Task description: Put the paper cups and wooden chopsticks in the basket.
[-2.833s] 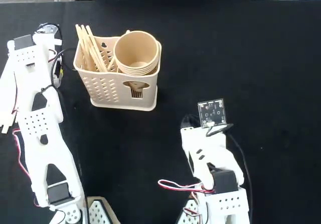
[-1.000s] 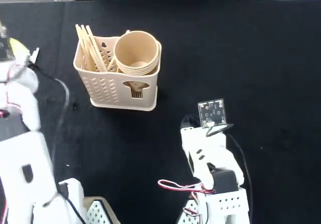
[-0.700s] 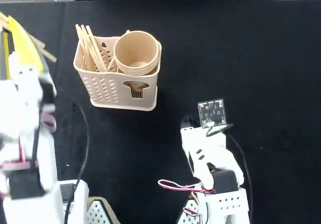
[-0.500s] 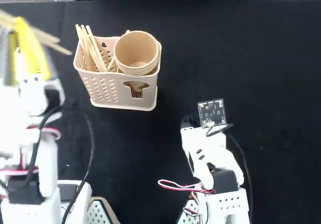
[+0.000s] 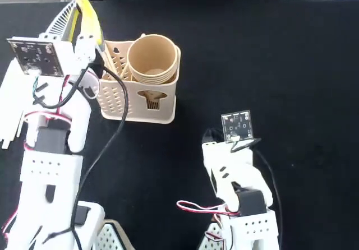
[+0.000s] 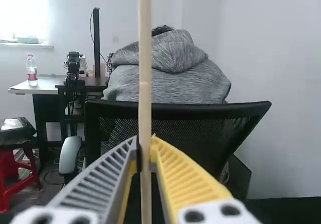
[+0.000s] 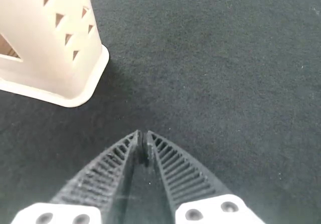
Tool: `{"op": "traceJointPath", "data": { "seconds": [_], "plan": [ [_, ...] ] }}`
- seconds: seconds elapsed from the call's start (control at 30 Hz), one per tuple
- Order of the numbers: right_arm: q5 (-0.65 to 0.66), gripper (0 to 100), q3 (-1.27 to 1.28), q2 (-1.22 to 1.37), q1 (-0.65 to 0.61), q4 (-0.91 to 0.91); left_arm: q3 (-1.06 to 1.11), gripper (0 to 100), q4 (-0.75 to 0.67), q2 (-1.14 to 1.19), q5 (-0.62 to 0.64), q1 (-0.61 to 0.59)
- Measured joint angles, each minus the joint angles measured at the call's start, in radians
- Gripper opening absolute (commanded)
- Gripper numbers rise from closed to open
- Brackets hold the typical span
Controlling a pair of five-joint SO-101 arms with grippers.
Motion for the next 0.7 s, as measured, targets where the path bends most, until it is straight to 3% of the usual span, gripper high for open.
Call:
{"op": "traceJointPath", "data": {
  "seconds": [0.4, 0.47, 0.57, 0.7],
  "plan": [
    [0.0, 1.5, 0.0, 0.0, 0.0, 0.0, 0.166, 3, -0.06, 0.02, 0.0, 0.002],
    [0.0, 1.5, 0.0, 0.0, 0.0, 0.0, 0.19, 7, -0.055, 0.02, 0.0, 0.002],
    [0.0, 1.5, 0.0, 0.0, 0.0, 0.0, 0.195, 18, 0.011, 0.02, 0.0, 0.002],
    [0.0, 1.5, 0.0, 0.0, 0.0, 0.0, 0.169, 22, 0.15, 0.02, 0.081, -0.002]
  ]
}}
